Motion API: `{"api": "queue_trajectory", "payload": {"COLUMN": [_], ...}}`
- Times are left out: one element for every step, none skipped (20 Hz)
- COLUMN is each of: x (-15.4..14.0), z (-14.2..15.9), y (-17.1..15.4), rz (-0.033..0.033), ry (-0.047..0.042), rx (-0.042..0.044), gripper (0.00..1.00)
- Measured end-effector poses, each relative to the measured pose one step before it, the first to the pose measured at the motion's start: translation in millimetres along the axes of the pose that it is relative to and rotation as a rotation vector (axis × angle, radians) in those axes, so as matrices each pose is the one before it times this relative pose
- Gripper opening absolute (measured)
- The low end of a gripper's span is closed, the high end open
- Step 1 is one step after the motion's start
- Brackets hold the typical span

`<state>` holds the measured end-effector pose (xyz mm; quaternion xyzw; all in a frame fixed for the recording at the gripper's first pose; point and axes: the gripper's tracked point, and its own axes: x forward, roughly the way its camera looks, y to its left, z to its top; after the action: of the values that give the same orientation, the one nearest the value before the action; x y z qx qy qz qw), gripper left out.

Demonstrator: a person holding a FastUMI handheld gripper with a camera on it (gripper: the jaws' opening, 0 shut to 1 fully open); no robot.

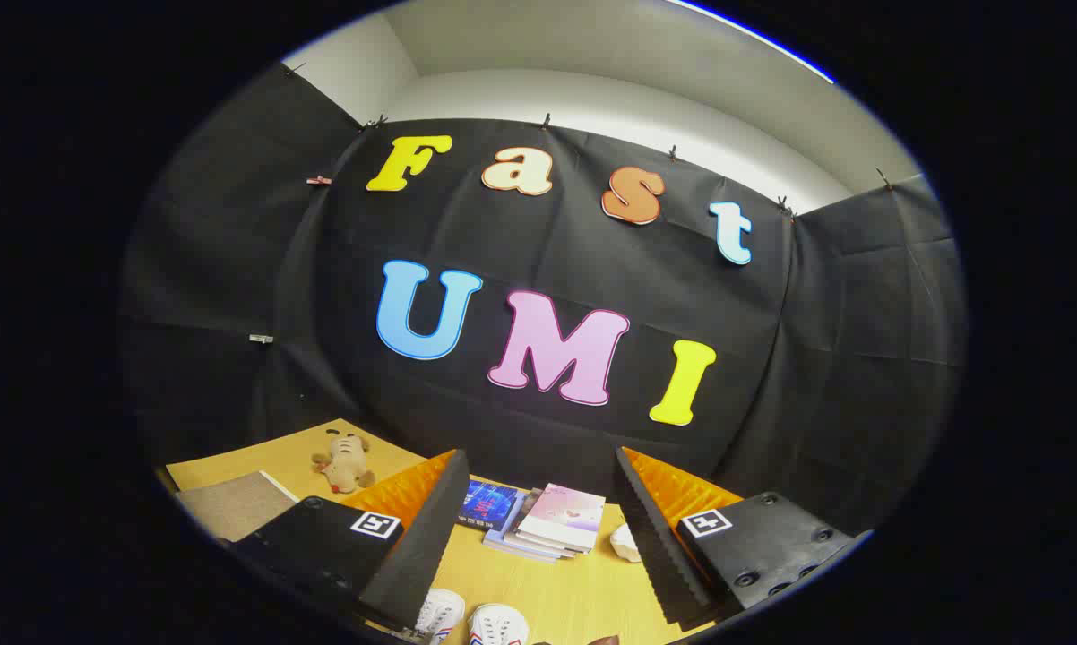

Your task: Open the storage box then place both shoes into the box .Put the left shoe in first, then the right shoe, with the right side of both shoes facing outward in a uniform manner.

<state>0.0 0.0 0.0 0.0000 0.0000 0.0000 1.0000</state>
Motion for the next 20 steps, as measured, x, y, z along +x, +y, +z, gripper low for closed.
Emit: {"api": "queue_trajectory", "payload": {"x": [0.42,0.11,1.18,0.75,1.03,-0.57,-0.12,-0.78,-1.37,-1.95,-1.03,0.18,0.58,0.56,0.93,-0.34,0.31,-0.49,0.07,1.41], "z": [-2.44,-1.58,-0.28,-0.57,-0.61,-1.08,-2.57,-1.05,-1.19,0.02,2.27,3.43,0.55,-2.29,-2.34,-0.57,-1.88,-2.07,-3.28,-4.33], "y": [0.02,0.06,-0.49,-0.22,-0.14,1.15,1.86,2.04,1.3,0.84,0.22,0.17,1.36,1.43,1.25,1.46,2.15,2.51,3.46,4.31], "rz": [-0.00375,-0.00538,-0.00722,-0.00627,-0.00625,-0.00185,0.00159,0.00087,0.00106,0.00066,-0.00044,0.0003,0.00323,0.00382,0.00314,0.00254,0.00374,0.0042,0.00731,0.01155], "ry": [0.00609,0.00462,0.00212,0.00078,0.00022,0.00327,0.00354,0.00563,0.00401,0.00131,-0.00507,-0.00945,-0.00038,0.00591,0.00733,0.00487,0.00622,0.00557,0.00649,0.00985], "rx": [0.00789,0.00692,0.00523,0.00316,0.00145,-0.00021,-0.00219,-0.00531,-0.00728,-0.00927,-0.00944,-0.00536,0.0009,0.00392,0.00747,0.006,0.00442,0.00156,-0.00124,-0.00228], "gripper": [0.97,0.97,0.97,0.97,0.97,0.97,0.97,0.97,0.97,0.97,0.97,0.97,0.97,0.97,0.97,0.97,0.97,0.97,0.97,0.97]}}
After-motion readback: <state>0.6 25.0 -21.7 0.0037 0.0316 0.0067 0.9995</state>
